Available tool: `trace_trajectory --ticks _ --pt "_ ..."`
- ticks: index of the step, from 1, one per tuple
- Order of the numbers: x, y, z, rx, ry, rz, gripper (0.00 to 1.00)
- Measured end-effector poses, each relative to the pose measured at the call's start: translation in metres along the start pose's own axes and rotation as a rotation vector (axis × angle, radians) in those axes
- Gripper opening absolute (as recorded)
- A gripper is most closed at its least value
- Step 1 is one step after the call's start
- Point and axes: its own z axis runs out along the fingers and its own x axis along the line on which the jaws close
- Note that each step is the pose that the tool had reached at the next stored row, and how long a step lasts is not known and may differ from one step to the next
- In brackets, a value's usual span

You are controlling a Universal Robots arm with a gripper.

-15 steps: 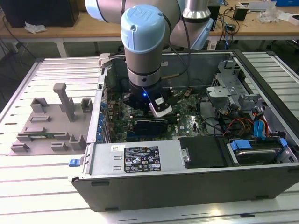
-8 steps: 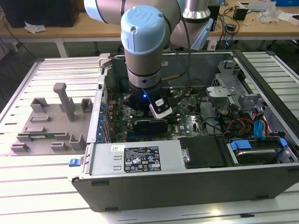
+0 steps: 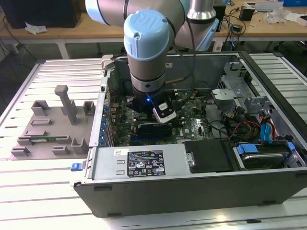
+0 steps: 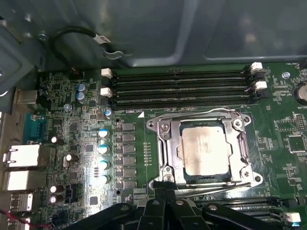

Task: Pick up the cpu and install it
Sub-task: 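Install the second cpu locking lever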

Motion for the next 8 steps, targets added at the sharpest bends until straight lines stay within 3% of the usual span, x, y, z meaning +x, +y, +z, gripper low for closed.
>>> trace_trajectory --ticks 4,8 --pt "0.0016 0.0018 0.0031 -0.0066 -0.0002 0.000 0.11" --pt "0.0024 0.0027 0.0041 -0.0069 0.0001 0.000 0.11"
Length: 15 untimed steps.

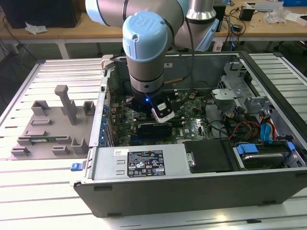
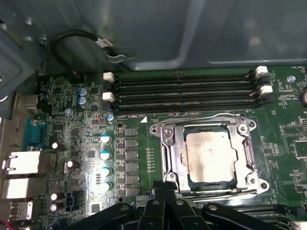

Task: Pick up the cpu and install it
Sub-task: 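Install the second cpu locking lever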

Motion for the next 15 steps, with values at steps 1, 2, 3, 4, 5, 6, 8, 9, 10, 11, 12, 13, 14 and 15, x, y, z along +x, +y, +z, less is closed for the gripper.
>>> trace_trajectory --ticks 1,2,3,4,5,6,8,9,10,11,12,13,14,15 --pt "0.0000 0.0003 0.0001 0.0008 0.0000 0.000 0.11" --pt "0.0001 0.0004 0.0001 0.0017 -0.0001 0.000 0.11" --pt "0.0001 0.0004 0.0001 0.0024 -0.0001 0.000 0.11" --pt "0.0001 0.0004 0.0001 0.0026 -0.0001 0.000 0.11" --pt "0.0001 0.0006 -0.0005 0.0030 0.0000 0.000 0.11" --pt "0.0000 0.0016 -0.0030 0.0025 -0.0003 0.000 0.11" --pt "-0.0002 0.0031 -0.0075 0.0037 -0.0003 0.000 0.11" --pt "-0.0005 0.0041 -0.0109 0.0058 -0.0004 0.000 0.11" --pt "-0.0009 0.0053 -0.0147 0.0092 -0.0005 0.000 0.11" --pt "-0.0012 0.0062 -0.0174 0.0124 -0.0007 0.000 0.11" --pt "-0.0018 0.0081 -0.0235 0.0207 -0.0012 0.000 0.11" --pt "-0.0023 0.0097 -0.0285 0.0274 -0.0015 0.000 0.11" --pt "-0.0028 0.0109 -0.0328 0.0369 -0.0020 0.000 0.11" --pt "-0.0037 0.0117 -0.0350 0.0595 -0.0031 -0.001 0.11"
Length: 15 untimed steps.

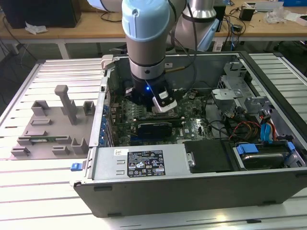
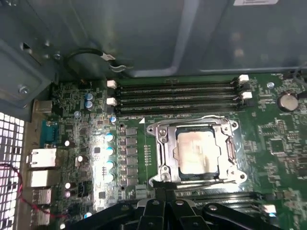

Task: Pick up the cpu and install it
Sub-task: 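Install the second cpu locking lever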

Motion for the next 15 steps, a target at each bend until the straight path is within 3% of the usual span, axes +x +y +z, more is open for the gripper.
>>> trace_trajectory --ticks 1,4,7,11,15 --pt "-0.0003 0.0000 -0.0002 0.0173 -0.0007 0.000 0.11" --pt "-0.0028 0.0003 -0.0001 0.0185 -0.0010 0.000 0.11" --pt "-0.0260 0.0015 0.0005 0.0185 -0.0008 0.000 0.11" --pt "-0.0417 0.0064 0.0020 0.0184 -0.0007 0.000 0.11" --pt "-0.0423 0.0207 0.0053 0.0186 -0.0007 0.000 0.11"
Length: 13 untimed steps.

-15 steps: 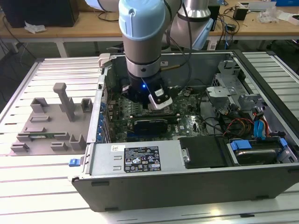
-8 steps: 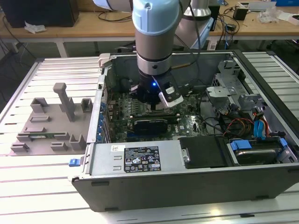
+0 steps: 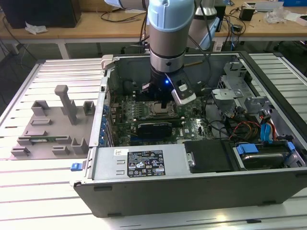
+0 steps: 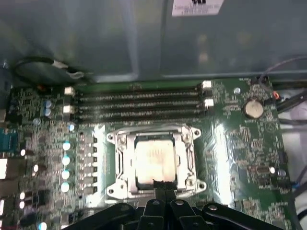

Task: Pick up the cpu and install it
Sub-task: 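Install the second cpu locking lever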

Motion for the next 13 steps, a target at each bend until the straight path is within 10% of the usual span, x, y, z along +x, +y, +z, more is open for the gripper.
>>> trace_trajectory --ticks 13 --pt "-0.0001 0.0095 -0.0062 0.0027 -0.0002 0.000 0.11"
